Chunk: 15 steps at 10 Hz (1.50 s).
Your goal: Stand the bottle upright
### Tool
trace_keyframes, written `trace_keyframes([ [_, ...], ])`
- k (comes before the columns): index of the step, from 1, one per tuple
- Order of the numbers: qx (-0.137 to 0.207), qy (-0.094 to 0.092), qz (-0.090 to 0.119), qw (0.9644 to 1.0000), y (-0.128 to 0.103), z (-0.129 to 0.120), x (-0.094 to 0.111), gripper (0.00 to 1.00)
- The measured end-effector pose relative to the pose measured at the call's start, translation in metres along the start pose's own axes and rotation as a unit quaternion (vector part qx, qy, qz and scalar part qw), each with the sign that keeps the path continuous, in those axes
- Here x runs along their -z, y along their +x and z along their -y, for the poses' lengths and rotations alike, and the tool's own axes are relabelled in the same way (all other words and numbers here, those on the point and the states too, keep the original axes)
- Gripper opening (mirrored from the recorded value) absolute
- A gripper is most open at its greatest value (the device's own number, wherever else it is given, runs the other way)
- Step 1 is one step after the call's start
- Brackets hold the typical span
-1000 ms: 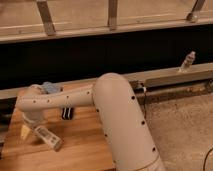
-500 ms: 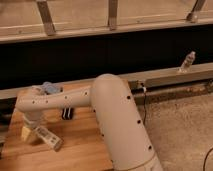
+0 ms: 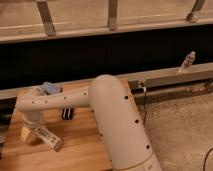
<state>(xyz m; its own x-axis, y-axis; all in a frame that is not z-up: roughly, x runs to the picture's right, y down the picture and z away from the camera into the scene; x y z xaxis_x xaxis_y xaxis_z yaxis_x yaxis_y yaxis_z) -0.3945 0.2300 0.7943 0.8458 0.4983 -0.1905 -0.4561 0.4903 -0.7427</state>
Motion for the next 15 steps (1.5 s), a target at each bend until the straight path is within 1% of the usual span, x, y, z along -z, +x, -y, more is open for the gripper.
trace_keyframes([
  [3, 0.002, -0.003, -0.002, 1.0, -0.002, -0.002, -0.002, 0.8],
  [4, 0.004, -0.004, -0.002, 1.0, -0.002, -0.002, -0.003, 0.78],
  [5, 0.007, -0.003, -0.003, 1.0, -0.003, -0.002, -0.004, 0.72],
  [6, 0.02, -0.002, -0.007, 0.9998, -0.005, -0.004, -0.005, 0.62],
  [7, 0.037, -0.003, -0.01, 0.9993, -0.007, -0.01, -0.008, 0.5],
  [8, 0.039, -0.002, -0.011, 0.9992, -0.007, -0.008, -0.008, 0.42],
  [9, 0.042, -0.002, -0.012, 0.999, -0.007, -0.009, -0.009, 0.3],
  [11, 0.044, 0.0, -0.011, 0.9989, -0.006, -0.009, -0.008, 0.1],
  [12, 0.045, -0.001, -0.009, 0.999, -0.006, -0.009, -0.007, 0.04],
  [13, 0.046, -0.002, -0.001, 0.9989, -0.008, -0.01, -0.005, 0.0],
  [15, 0.043, -0.002, 0.024, 0.9988, -0.01, -0.005, 0.011, 0.0],
])
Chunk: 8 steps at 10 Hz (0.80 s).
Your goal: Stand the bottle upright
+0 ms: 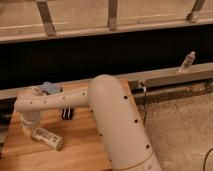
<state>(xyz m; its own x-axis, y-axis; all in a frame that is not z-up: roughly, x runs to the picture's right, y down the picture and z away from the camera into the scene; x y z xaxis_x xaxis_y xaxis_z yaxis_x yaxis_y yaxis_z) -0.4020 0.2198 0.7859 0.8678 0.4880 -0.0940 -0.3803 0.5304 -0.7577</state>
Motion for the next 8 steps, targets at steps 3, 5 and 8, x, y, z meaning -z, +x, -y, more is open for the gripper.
trace_keyframes([
  [3, 0.003, 0.015, 0.048, 0.9987, -0.014, 0.009, 0.045, 0.0],
  [5, 0.008, 0.035, 0.078, 0.9963, -0.023, 0.02, 0.077, 0.0],
  [8, 0.014, 0.055, 0.102, 0.9931, -0.027, 0.031, 0.096, 0.0],
])
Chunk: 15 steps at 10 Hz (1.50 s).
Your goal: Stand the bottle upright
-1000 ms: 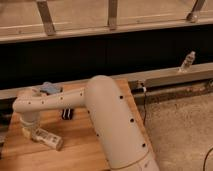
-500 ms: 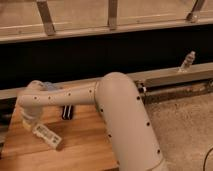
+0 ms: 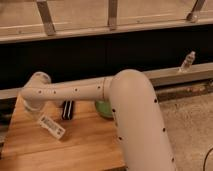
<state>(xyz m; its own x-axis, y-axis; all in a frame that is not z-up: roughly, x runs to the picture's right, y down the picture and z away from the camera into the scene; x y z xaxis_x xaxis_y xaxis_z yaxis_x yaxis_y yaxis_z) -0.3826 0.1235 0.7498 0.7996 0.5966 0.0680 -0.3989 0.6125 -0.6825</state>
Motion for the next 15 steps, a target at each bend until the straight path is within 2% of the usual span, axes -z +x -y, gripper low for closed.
trace_keyframes([
  [3, -0.002, 0.011, 0.026, 0.9996, -0.007, 0.011, 0.017, 0.0],
  [5, -0.003, -0.008, 0.081, 0.9966, -0.015, 0.014, 0.025, 0.0],
  [6, -0.001, -0.027, 0.138, 0.9901, -0.02, 0.015, 0.031, 0.0],
  [7, 0.003, -0.047, 0.199, 0.9789, -0.027, 0.016, 0.037, 0.0],
  [8, 0.007, -0.059, 0.231, 0.9711, -0.032, 0.015, 0.042, 0.0],
  [10, 0.015, -0.069, 0.265, 0.9618, -0.042, 0.017, 0.054, 0.0],
  [12, 0.022, -0.066, 0.286, 0.9558, -0.046, 0.022, 0.068, 0.0],
  [15, 0.051, -0.062, 0.334, 0.9392, -0.051, 0.025, 0.082, 0.0],
])
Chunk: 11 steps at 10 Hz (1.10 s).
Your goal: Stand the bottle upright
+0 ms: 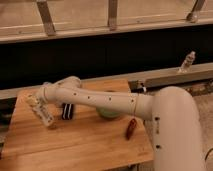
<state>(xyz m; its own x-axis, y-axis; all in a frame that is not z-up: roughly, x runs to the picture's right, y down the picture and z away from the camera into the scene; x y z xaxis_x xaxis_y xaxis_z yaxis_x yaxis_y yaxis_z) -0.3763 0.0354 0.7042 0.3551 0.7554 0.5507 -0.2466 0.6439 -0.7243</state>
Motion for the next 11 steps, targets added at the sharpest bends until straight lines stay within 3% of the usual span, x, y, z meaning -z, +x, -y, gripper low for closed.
trace_keyframes([
  [6, 0.059, -0.025, 0.08, 0.9948, -0.0019, -0.0048, -0.0037, 0.0],
  [9, 0.07, -0.043, 0.083, 0.9932, 0.0022, -0.005, -0.0079, 0.06],
  [10, 0.071, -0.044, 0.083, 0.993, 0.002, -0.0057, -0.0085, 0.11],
  [11, 0.071, -0.044, 0.083, 0.993, 0.002, -0.0053, -0.0083, 0.23],
])
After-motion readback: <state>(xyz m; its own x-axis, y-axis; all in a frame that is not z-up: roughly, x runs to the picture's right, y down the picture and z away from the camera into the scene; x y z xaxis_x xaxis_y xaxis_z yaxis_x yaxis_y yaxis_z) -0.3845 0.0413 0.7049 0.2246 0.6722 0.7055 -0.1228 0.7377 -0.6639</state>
